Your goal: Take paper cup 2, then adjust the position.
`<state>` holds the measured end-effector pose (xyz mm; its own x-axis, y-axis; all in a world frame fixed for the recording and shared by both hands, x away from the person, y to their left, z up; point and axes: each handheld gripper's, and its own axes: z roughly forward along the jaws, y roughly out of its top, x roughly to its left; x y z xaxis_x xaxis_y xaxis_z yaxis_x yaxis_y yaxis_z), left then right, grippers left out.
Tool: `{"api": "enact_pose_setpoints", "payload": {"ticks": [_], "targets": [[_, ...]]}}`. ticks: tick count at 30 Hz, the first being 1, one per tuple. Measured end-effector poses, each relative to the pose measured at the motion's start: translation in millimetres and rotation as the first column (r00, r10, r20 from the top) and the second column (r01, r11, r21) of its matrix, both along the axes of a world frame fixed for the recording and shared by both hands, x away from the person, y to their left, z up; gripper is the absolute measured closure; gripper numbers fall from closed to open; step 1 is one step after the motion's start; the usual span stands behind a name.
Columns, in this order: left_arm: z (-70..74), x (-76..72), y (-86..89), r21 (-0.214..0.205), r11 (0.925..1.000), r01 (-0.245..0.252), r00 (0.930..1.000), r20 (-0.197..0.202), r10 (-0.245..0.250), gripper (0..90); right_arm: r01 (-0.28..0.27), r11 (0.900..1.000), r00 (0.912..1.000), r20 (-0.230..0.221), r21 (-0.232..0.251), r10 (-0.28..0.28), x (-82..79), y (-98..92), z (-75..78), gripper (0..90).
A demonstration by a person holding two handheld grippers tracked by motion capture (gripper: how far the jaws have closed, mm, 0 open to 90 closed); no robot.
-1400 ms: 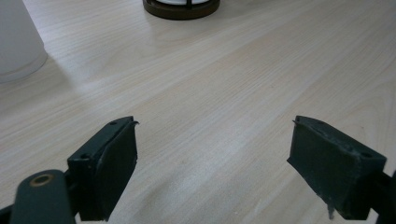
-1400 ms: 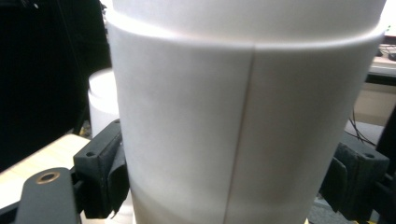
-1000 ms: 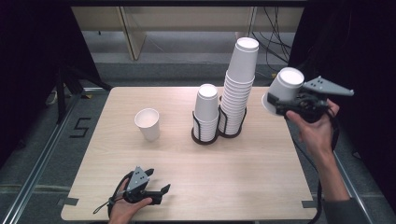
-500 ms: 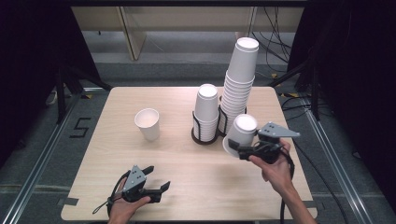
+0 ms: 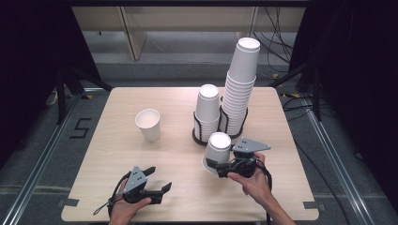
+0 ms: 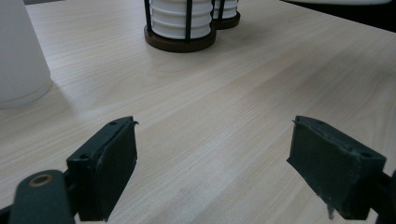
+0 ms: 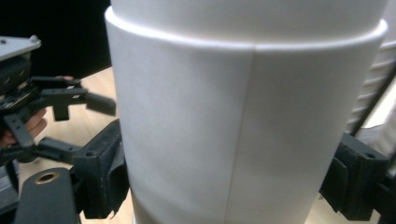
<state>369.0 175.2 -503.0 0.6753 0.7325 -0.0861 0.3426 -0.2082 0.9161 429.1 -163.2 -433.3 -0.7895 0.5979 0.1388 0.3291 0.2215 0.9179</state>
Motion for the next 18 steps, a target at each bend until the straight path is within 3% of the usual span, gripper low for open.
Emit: {"api": "enact_pose_setpoints", "payload": {"ticks": [3,7,12,14,15,16,17,18], "targets": [[0.8,-0.8,0.6,0.009,0.9999,-0.006,1.0000,-0.001,0.006,14.7,-0.029,0.9995,0.9992,-0.026,0.010,0.029,-3.0,8.2,-4.0,16.4],[0.4,-0.7,0.5,0.002,1.0000,-0.004,1.0000,0.006,0.004,14.7,-0.040,0.9991,0.9991,-0.019,-0.012,0.039,-5.6,13.0,-5.6,16.3],[0.7,-1.0,0.3,-0.002,1.0000,-0.006,1.0000,0.006,0.006,14.7,-0.054,0.9985,0.9983,-0.023,0.005,0.054,-8.0,18.4,-7.4,16.3],[1.2,-1.3,0.5,0.000,1.0000,-0.007,1.0000,0.005,0.007,14.7,-0.061,0.9980,0.9967,-0.052,0.013,0.062,-10.3,21.8,-9.3,16.4],[1.1,-1.3,0.5,0.001,1.0000,-0.005,1.0000,0.006,0.005,14.7,-0.071,0.9975,0.9971,-0.028,0.005,0.071,-9.0,22.7,-10.6,16.3],[1.1,-1.4,0.5,0.002,1.0000,-0.004,1.0000,0.007,0.004,14.7,-0.057,0.9984,0.9966,-0.059,-0.003,0.057,-11.9,24.5,-10.6,16.4],[1.0,-1.4,0.4,-0.001,1.0000,0.000,1.0000,0.008,0.000,14.7,-0.091,0.9959,0.9948,-0.046,0.001,0.090,-10.3,26.9,-12.0,16.4],[1.5,-1.7,0.5,-0.001,1.0000,0.000,1.0000,0.007,0.000,14.7,-0.081,0.9967,0.9960,-0.039,-0.002,0.081,-11.6,29.0,-12.1,16.4]]}}
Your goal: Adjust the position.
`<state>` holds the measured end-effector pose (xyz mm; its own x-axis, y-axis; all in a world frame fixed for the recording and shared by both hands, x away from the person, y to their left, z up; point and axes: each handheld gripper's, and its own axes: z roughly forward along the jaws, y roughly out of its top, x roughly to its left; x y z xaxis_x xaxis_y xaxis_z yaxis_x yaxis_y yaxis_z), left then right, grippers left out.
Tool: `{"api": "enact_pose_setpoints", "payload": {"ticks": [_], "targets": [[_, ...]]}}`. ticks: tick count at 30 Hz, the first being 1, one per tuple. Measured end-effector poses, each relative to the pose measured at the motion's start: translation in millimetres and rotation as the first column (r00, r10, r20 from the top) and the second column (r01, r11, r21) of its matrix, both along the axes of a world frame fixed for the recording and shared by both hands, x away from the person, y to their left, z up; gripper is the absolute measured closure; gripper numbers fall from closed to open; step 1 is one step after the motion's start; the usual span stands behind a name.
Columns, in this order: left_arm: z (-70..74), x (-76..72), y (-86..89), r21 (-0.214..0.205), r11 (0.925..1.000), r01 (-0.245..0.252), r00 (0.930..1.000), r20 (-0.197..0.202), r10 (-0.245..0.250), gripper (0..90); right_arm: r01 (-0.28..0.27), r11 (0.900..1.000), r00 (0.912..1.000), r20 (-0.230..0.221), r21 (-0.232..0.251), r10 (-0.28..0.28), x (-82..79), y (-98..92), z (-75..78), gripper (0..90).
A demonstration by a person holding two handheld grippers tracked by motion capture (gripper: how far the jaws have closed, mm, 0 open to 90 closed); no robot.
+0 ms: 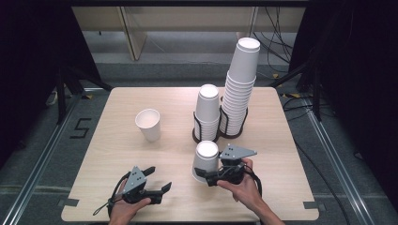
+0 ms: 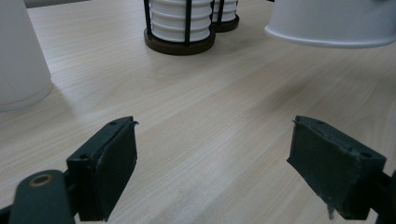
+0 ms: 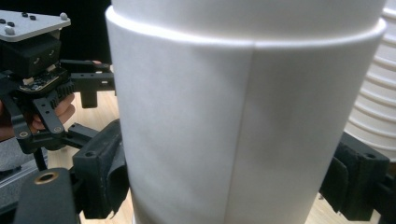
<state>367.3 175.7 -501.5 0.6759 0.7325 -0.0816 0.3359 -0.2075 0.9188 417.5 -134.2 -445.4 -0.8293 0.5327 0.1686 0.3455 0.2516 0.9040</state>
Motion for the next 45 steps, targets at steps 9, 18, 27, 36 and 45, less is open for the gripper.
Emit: {"api": "enact_pose_setpoints", "payload": {"ticks": [9,18,27,36,45], "targets": [[2.3,-3.0,-5.6,-0.081,0.9949,0.060,0.9970,0.054,-0.055,14.7,-0.020,0.9998,0.9998,0.004,-0.006,0.020,0.7,18.5,-4.7,16.4],[1.8,-4.6,-16.6,-0.085,0.9889,0.122,0.9903,0.077,-0.116,14.7,-0.063,0.9979,0.9977,-0.024,0.018,0.063,-1.0,39.3,-6.7,16.4],[2.4,-5.4,-21.0,-0.108,0.9830,0.148,0.9877,0.064,-0.142,14.6,-0.104,0.9944,0.9946,-0.003,0.017,0.104,-3.8,55.8,-6.7,16.5],[1.8,-6.3,-26.3,-0.109,0.9831,0.147,0.9867,0.085,-0.138,6.4,-0.104,0.9943,0.9945,0.003,0.023,0.104,-9.7,72.4,-7.2,16.7],[1.1,-5.7,-28.1,-0.115,0.9859,0.121,0.9904,0.081,-0.113,0.0,-0.142,0.9893,0.9897,-0.009,0.033,0.143,-16.8,85.9,-7.1,16.6]]}}
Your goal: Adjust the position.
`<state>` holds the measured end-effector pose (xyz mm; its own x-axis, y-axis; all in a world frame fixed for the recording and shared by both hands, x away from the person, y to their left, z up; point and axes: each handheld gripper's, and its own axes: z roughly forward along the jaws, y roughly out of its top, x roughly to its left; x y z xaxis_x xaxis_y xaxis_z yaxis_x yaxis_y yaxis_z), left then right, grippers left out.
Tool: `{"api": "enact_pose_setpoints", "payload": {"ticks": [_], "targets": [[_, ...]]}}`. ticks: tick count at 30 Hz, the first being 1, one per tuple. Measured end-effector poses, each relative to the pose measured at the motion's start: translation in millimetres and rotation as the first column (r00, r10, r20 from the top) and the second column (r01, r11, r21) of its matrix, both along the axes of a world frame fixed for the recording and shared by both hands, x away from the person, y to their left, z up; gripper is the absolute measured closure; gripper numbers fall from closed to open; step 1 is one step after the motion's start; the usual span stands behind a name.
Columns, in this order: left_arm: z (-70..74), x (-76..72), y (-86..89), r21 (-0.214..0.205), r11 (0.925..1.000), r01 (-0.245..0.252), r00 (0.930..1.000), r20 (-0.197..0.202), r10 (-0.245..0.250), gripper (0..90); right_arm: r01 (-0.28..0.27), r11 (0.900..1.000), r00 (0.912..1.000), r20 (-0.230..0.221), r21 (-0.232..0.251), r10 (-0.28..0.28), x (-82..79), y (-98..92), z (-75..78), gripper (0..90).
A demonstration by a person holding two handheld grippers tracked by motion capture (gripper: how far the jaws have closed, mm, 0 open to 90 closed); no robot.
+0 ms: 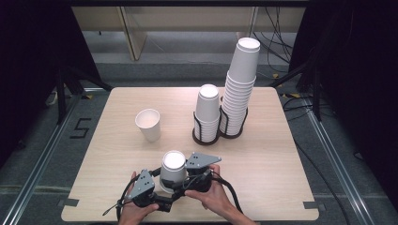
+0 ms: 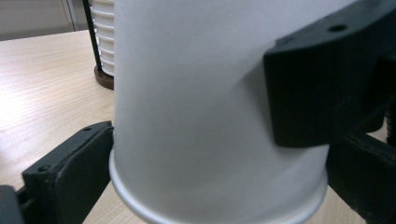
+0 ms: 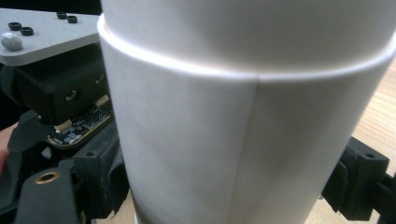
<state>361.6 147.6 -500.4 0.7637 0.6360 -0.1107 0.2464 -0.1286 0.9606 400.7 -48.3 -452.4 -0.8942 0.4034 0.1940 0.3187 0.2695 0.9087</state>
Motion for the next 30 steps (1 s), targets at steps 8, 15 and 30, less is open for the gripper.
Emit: {"api": "enact_pose_setpoints", "payload": {"ticks": [8,15,30], "targets": [[0.8,0.1,0.5,0.011,0.9999,-0.011,0.9999,-0.008,0.011,0.9,-0.001,1.0000,1.0000,-0.009,0.004,0.001,0.2,3.9,-1.2,15.9],[6.3,-1.5,2.0,0.061,0.9981,0.010,0.9998,0.016,-0.011,4.9,-0.017,0.9998,0.9994,-0.031,-0.008,0.017,2.6,-0.1,4.9,13.5],[5.1,-2.4,-1.1,0.190,0.9773,0.094,0.9950,0.016,-0.098,6.0,-0.054,0.9976,0.9960,-0.073,-0.043,0.051,11.1,-28.2,35.9,18.2]]}}
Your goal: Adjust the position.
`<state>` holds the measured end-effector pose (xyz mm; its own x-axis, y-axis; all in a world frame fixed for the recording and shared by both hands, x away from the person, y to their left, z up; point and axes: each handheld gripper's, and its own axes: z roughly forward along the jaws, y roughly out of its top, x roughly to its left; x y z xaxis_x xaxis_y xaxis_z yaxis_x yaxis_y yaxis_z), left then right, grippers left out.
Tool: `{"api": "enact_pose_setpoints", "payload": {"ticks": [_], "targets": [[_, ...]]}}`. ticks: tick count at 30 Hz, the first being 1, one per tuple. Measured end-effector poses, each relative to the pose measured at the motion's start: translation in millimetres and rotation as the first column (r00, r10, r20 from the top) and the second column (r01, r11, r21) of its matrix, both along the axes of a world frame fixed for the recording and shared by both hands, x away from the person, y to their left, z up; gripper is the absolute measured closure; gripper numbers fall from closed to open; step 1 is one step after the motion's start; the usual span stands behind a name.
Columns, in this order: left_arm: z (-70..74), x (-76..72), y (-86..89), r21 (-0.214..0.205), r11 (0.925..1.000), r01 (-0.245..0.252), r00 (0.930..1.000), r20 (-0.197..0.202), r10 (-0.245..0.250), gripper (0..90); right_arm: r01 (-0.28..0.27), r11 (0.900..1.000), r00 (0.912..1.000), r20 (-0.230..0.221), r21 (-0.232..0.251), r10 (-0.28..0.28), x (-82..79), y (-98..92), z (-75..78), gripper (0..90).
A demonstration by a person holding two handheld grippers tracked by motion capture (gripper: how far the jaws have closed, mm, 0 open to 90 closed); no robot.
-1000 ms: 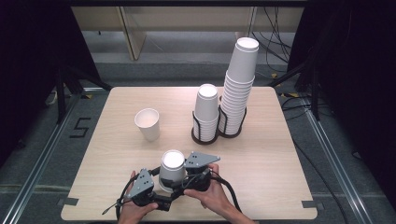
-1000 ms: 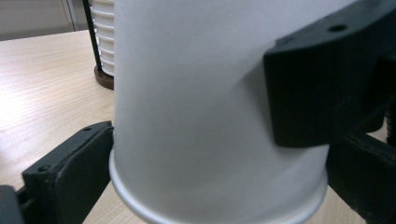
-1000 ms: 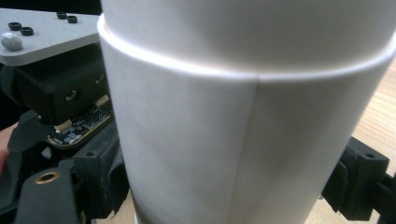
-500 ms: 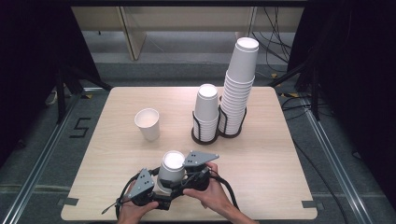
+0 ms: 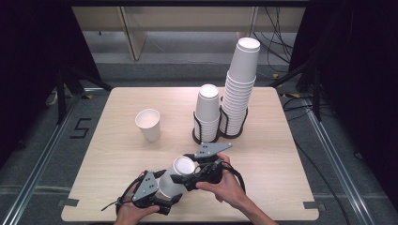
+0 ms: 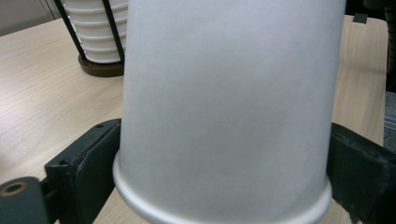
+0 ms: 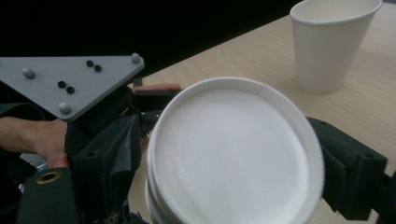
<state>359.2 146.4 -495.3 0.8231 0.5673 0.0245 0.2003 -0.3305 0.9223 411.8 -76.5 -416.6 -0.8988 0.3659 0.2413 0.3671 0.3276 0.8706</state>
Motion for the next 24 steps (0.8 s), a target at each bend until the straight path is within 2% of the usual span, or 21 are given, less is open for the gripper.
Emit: {"api": "enact_pose_setpoints", "payload": {"ticks": [2,6,8,9,10,13,14,19,21,23,24], "targets": [[-0.5,-0.8,-0.6,0.009,1.0000,-0.001,1.0000,0.001,0.001,5.8,-0.013,0.9999,0.9996,-0.027,0.005,0.013,1.2,0.1,-2.6,22.1],[-2.3,-0.5,0.6,-0.051,0.9987,-0.001,1.0000,0.000,0.001,2.7,-0.015,0.9990,0.9979,-0.062,0.042,0.017,2.6,-0.8,-2.2,24.2],[-2.6,-0.8,1.1,-0.099,0.9951,-0.008,0.9996,0.026,0.010,1.4,0.011,0.9975,0.9974,-0.072,0.069,-0.006,2.6,-2.8,0.0,24.5],[-1.7,-1.2,2.3,-0.099,0.9950,-0.014,0.9989,0.043,0.018,1.1,0.025,0.9962,0.9966,-0.080,0.084,-0.018,2.6,-3.8,1.3,24.6],[-1.4,-1.0,2.6,-0.118,0.9928,-0.019,0.9976,0.063,0.026,1.1,0.029,0.9941,0.9956,-0.092,0.104,-0.020,2.5,-4.8,2.8,24.6],[0.8,-2.0,5.2,-0.131,0.9908,-0.032,0.9963,0.075,0.042,1.2,0.046,0.9880,0.9943,-0.102,0.148,-0.031,1.9,-6.9,6.1,24.7],[0.1,-1.7,3.8,-0.154,0.9877,-0.027,0.9954,0.087,0.041,0.7,0.044,0.9869,0.9947,-0.098,0.155,-0.029,2.0,-6.9,6.1,24.7],[0.3,-3.6,0.8,-0.149,0.9887,-0.014,0.9935,0.109,0.031,0.9,0.046,0.9827,0.9898,-0.141,0.179,-0.021,1.6,-5.5,2.0,24.7],[2.3,-3.7,2.7,-0.136,0.9906,-0.016,0.9960,0.085,0.028,2.3,0.037,0.9822,0.9885,-0.151,0.184,-0.009,3.0,-5.0,0.2,24.5],[3.6,-2.0,3.4,-0.139,0.9903,0.001,0.9951,0.098,0.013,3.8,0.054,0.9812,0.9853,-0.169,0.185,-0.022,4.8,-6.1,-0.1,24.1],[5.5,-2.8,4.6,-0.122,0.9926,-0.002,0.9954,0.094,0.014,4.5,0.043,0.9819,0.9848,-0.174,0.185,-0.010,5.8,-7.9,0.8,23.9]]}}
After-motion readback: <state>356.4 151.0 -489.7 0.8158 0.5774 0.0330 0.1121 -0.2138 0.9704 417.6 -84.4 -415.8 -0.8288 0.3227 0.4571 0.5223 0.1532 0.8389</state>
